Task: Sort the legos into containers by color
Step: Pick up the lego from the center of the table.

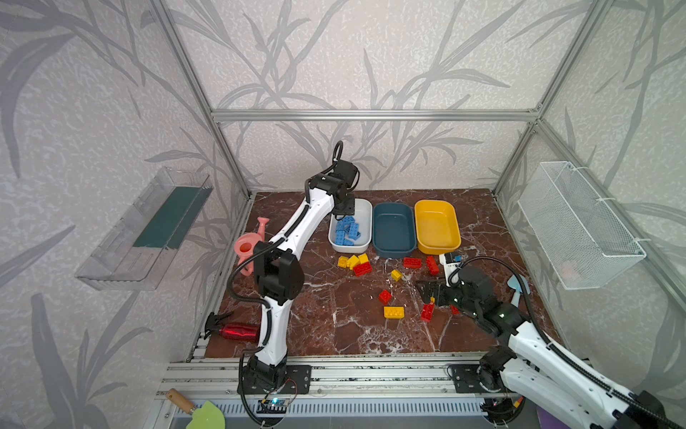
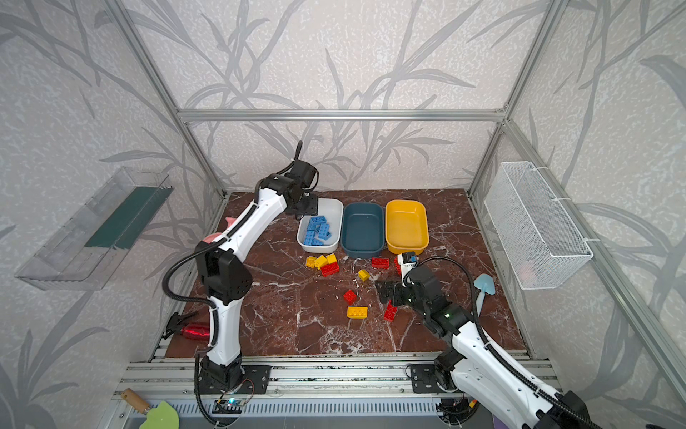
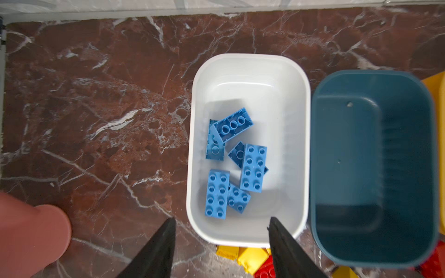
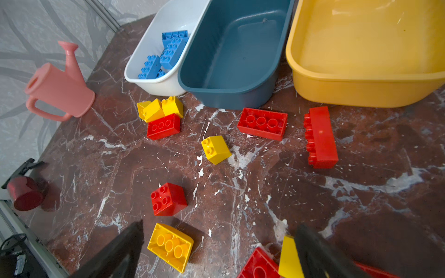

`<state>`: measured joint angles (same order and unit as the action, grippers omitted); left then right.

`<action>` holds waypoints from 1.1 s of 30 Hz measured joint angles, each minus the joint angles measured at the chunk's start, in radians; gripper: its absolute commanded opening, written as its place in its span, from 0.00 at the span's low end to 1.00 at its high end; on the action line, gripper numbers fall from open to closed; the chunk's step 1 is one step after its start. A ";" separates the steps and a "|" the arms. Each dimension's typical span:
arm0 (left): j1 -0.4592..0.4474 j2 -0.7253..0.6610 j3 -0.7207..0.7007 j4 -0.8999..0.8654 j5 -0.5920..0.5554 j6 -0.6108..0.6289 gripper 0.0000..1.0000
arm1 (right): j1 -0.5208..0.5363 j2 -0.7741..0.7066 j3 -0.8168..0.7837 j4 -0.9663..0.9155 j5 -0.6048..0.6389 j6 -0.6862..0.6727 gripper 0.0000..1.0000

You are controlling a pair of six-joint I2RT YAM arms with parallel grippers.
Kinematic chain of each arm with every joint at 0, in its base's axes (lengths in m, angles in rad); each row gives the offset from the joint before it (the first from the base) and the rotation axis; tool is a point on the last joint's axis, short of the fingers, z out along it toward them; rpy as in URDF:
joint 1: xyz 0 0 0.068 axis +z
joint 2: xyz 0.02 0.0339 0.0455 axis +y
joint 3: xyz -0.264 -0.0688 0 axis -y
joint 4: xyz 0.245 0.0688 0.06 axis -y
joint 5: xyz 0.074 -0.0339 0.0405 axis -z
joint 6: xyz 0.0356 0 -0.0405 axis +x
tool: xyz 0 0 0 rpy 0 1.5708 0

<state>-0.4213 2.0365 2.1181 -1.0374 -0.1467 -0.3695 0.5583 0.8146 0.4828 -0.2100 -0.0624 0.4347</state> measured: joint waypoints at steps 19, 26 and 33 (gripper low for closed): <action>-0.033 -0.948 -0.951 0.261 0.063 -0.058 0.77 | 0.368 0.477 0.396 -0.288 0.151 -0.082 0.98; -0.033 -1.133 -1.125 0.257 0.042 -0.051 0.76 | 0.403 0.671 0.488 -0.304 0.146 -0.097 0.96; -0.033 -1.201 -1.209 0.260 0.041 -0.048 0.76 | 0.403 0.829 0.590 -0.330 0.136 -0.130 0.86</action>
<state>-0.4545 0.8356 0.9089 -0.7773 -0.1059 -0.4179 0.9615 1.6436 1.0725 -0.5396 0.0738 0.3050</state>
